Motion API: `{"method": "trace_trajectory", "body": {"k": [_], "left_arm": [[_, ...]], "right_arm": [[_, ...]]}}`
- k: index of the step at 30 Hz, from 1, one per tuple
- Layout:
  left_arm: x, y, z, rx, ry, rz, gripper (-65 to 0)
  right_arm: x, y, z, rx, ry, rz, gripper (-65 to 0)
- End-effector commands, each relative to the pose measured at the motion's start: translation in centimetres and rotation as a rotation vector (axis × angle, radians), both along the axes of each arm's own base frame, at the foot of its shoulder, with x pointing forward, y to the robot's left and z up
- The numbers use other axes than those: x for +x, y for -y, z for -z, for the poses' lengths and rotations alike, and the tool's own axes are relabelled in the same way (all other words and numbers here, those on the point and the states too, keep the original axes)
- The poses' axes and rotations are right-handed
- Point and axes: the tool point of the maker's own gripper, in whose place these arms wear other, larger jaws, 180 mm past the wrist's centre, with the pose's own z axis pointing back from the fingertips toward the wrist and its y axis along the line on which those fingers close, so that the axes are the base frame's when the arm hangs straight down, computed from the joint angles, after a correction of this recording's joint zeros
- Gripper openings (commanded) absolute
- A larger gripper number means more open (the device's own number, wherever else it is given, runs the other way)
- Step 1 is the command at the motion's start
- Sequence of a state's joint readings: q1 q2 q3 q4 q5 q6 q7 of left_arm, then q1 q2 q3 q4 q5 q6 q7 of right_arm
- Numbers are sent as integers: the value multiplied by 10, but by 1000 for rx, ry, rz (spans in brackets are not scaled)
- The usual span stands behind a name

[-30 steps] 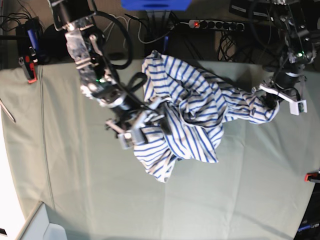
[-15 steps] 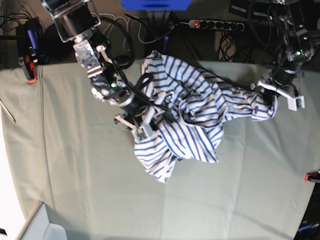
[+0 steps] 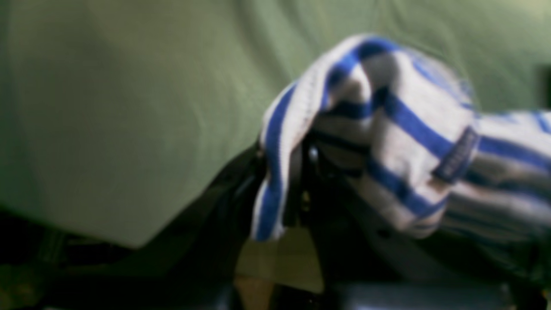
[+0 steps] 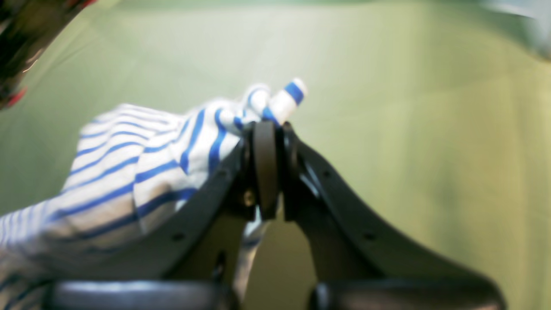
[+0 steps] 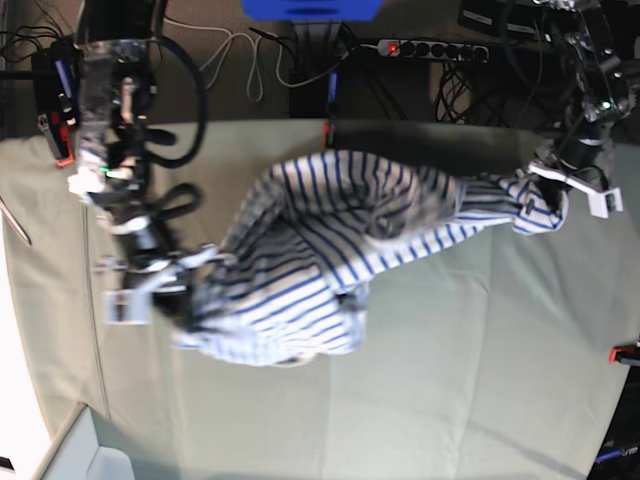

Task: Layout the t-shirt on the table in an organized manner, then fold the t-shirt properly
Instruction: 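Regrasp the shirt with the right gripper and stretch it between grippers, then lift the shirt with both grippers, holding two corners apart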

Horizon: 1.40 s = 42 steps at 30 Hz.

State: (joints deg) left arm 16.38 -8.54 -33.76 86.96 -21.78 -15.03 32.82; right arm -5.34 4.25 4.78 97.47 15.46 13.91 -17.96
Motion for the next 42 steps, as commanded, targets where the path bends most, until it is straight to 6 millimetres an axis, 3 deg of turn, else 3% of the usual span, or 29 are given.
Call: {"method": "trace_trajectory", "body": {"k": [1,7,9,13,15,19,26,33,36,39,42], "left_arm": [[13,-8,-18,29,62,-3,-649],[19,-9,-43,54,131,-10,-649],[20,-10,-51,52,159,-36,-649],[19,-13,-54,49,171,-59,-649],[18,-15,-54,48,171,-66,-649],[13,-22,-56,58,171,-86,-649],[3,-34,-55,43,183,-167,-649],[20,-36,-69,47,233,-164,-649],[44,-34,-85,33,293,-164,-649],[81,-33,-117,30,394,-158,-649],[121,-24,-156,47,490,-95,-649]], "right_arm": [[4,17,-23,-1,78,43,-650],[-34,104,-5,1,29,314,-650],[-49,126,12,4,-21,384,-650],[-72,142,50,15,-119,410,-650],[-89,158,59,17,-146,456,-650],[-124,168,76,56,-187,521,-650],[-134,140,81,82,-192,379,-650],[-106,93,67,71,-148,178,-650],[-85,61,49,56,-93,52,-650],[-52,33,16,44,7,-34,-650],[-28,35,-11,33,72,-15,-650]]}}
